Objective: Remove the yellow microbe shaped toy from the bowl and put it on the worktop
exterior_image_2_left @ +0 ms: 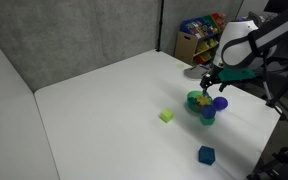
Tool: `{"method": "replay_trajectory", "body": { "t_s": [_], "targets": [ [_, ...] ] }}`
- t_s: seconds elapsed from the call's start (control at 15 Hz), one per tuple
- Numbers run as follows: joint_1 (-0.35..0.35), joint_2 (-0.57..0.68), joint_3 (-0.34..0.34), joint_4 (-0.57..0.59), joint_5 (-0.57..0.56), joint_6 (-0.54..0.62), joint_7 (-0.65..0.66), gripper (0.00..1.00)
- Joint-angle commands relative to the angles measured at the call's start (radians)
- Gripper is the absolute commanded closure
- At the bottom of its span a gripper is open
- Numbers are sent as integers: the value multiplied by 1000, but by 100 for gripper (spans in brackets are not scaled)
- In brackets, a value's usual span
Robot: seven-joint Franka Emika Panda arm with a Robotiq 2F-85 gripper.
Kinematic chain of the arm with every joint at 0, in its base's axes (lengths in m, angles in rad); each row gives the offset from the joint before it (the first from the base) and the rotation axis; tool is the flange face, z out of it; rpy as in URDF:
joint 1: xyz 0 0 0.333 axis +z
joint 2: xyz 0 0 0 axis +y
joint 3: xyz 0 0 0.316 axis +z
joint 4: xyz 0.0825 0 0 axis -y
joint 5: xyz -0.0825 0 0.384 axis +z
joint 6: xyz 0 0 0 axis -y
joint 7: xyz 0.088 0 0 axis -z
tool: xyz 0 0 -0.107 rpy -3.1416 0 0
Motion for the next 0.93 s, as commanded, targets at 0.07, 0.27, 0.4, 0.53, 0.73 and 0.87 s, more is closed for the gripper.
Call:
{"method": "replay_trajectory", "body": {
  "t_s": [0.07,0.27,0.4,0.53,0.73,0.87],
  "targets": [
    [33,97,-30,77,-16,2,51,0],
    [48,140,-35,102,-13,3,59,0],
    [56,158,-41,115,-10,0,64,0],
    [62,167,-47,124,-10,-2,66,26],
    [67,169,-56,131,-13,-3,69,51],
    [71,164,-65,133,-18,-2,71,66]
  ]
}}
